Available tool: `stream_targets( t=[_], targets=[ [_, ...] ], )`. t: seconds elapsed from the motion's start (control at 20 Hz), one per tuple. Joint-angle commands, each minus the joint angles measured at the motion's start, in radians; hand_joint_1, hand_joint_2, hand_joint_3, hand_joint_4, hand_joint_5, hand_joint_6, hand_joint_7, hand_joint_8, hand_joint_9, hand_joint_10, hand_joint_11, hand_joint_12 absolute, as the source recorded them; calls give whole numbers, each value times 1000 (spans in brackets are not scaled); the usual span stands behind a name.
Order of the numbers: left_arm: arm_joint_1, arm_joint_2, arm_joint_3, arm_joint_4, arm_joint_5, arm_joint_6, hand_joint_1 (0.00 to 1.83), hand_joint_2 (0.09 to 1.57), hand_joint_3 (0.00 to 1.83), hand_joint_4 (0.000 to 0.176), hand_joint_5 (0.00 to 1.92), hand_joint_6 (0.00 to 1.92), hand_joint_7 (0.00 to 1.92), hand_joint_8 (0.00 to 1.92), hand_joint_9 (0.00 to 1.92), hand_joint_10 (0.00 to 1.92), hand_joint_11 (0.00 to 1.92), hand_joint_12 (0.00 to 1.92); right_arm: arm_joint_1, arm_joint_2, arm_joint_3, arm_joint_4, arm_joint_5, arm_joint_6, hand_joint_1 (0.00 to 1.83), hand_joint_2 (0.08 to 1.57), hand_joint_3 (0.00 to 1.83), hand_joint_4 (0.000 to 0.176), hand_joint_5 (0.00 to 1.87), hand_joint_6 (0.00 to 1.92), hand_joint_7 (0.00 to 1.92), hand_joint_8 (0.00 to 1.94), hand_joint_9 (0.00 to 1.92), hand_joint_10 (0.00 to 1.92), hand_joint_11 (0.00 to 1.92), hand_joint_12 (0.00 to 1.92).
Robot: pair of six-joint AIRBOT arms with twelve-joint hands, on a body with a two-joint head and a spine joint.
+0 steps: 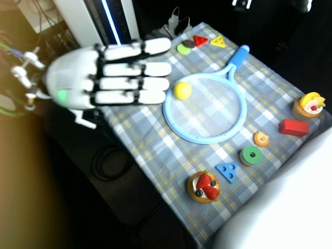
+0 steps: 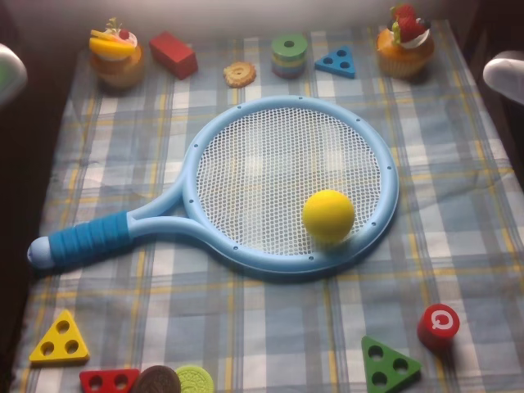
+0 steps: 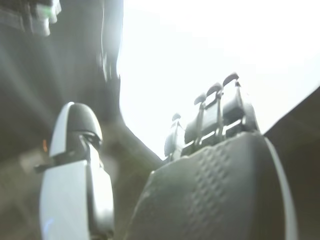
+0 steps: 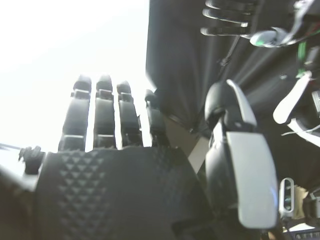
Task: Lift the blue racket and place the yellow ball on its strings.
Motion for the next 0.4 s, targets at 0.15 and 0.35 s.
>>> stream_targets(
  t=[0.15,0.35],
  targets=[
    [-55,-53,81,10,-176,-176,348,1090,9,35,0,0,98,6,56,7,85,68,-13,-1,-22,28,320,-33,619,1259,18,60,65,0,153,0,207,0,158,34],
    [-204,-67,101,150,-176,-210,2,1171,0,134,152,2,1,0,0,0,0,0,4,36,-78,17,337,-114,959,1254,10,0,570,6,361,12,284,19,210,82]
  ],
)
